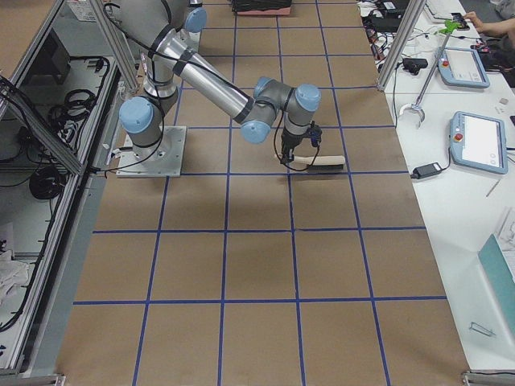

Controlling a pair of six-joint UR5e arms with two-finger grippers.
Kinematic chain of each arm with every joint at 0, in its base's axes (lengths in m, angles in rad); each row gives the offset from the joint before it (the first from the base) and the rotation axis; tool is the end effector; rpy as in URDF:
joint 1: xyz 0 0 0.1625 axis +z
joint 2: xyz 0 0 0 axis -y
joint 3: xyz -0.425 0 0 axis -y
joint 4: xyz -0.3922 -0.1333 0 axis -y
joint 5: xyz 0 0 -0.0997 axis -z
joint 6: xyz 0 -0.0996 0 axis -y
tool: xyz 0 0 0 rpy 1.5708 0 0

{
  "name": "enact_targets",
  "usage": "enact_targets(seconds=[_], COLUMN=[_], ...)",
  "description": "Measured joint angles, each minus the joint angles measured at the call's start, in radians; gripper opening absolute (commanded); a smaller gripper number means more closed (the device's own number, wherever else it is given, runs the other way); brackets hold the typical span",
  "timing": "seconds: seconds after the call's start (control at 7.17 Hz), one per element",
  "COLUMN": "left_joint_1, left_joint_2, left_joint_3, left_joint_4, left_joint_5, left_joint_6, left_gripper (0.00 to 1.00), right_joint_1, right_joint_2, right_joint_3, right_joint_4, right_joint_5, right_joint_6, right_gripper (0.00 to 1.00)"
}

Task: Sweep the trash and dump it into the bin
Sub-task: 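Carry the dustpan over the black bin and tip it with the left gripper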

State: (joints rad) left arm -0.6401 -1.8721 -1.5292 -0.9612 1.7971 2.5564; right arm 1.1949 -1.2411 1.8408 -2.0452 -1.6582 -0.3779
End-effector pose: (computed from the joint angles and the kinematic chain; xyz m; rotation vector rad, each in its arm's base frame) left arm 0.4407 -0.4665 0.4106 2.0013 1.9720 0.3998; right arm -0.0852 -0.5554 0.2324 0.0116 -3.0980 -0.2305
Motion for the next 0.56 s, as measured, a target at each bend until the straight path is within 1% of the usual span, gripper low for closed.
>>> enact_targets(seconds=[0.28, 0.42, 0.56], left_joint_1=[-0.011, -0.036, -0.076], left_joint_2=[-0.003, 0.000, 0.003], left_joint_3=[-0.011, -0.013, -0.016], left_joint_4=[0.087, 0.128, 0.160], left_joint_5=[0.082, 0.148, 0.222], left_joint_6=[-0.001, -0.003, -0.007], left_gripper=[0.00, 0.00, 0.00], right_joint_1=[0.000, 0.000, 0.000], right_joint_2=[0.004, 0.005, 0.006], right_joint_3=[0.000, 0.000, 0.000], right_joint_4=[-0.004, -0.004, -0.005], right_joint_5=[0.000, -0.001, -0.001], right_joint_6=[0.002, 0.004, 0.006], right_gripper=[0.01, 0.14, 0.24])
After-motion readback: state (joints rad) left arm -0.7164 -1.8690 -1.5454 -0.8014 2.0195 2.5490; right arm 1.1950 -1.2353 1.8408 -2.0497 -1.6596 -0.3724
